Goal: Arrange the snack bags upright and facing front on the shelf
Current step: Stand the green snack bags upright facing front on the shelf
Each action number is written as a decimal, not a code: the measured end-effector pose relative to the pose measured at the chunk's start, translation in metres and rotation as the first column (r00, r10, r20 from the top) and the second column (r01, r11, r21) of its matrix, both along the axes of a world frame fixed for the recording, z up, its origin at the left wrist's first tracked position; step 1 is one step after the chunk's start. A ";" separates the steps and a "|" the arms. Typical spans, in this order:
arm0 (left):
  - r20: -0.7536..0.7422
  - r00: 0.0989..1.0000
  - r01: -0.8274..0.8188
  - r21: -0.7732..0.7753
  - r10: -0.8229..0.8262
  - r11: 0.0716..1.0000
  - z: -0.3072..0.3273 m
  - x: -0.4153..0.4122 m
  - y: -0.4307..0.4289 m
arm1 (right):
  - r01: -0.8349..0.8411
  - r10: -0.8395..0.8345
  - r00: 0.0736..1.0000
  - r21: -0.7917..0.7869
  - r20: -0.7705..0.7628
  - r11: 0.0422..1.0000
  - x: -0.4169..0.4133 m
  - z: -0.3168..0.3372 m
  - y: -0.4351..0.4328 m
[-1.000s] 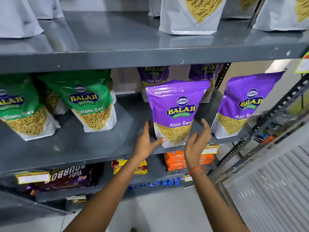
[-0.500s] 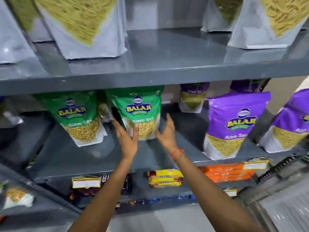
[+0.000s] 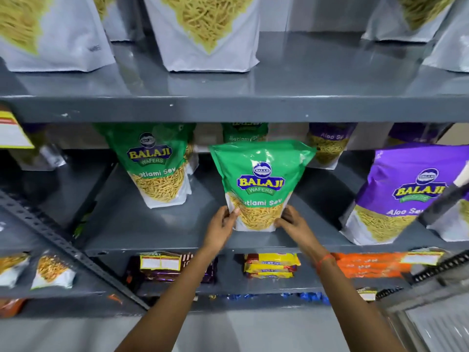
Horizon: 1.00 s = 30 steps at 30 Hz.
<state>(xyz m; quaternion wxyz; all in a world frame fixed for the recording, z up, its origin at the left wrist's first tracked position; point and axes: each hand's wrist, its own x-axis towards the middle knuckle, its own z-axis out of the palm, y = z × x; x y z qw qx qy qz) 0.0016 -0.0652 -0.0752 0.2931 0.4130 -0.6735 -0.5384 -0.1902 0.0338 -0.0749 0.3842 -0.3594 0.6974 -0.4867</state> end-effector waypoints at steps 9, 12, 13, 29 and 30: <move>-0.086 0.993 -0.078 0.060 0.083 0.995 0.008 0.020 0.056 | -0.101 0.098 0.991 -0.039 -0.088 0.994 0.016 0.020 0.036; -0.213 0.971 -0.095 0.085 0.112 0.992 0.018 0.025 0.050 | 0.009 -0.040 0.988 -0.203 -0.149 0.979 0.017 0.031 0.043; -0.280 0.950 -0.129 0.062 0.142 0.990 0.024 0.026 0.046 | 0.057 -0.104 0.983 -0.288 -0.151 0.956 0.018 0.038 0.043; -0.101 0.988 0.128 0.122 -0.116 0.984 0.022 0.028 0.053 | 0.046 0.004 0.978 -0.237 0.208 0.970 0.030 0.025 0.036; -0.080 0.992 0.110 0.117 -0.102 0.987 0.016 0.026 0.055 | 0.040 0.000 0.981 -0.205 0.192 0.978 0.034 0.020 0.035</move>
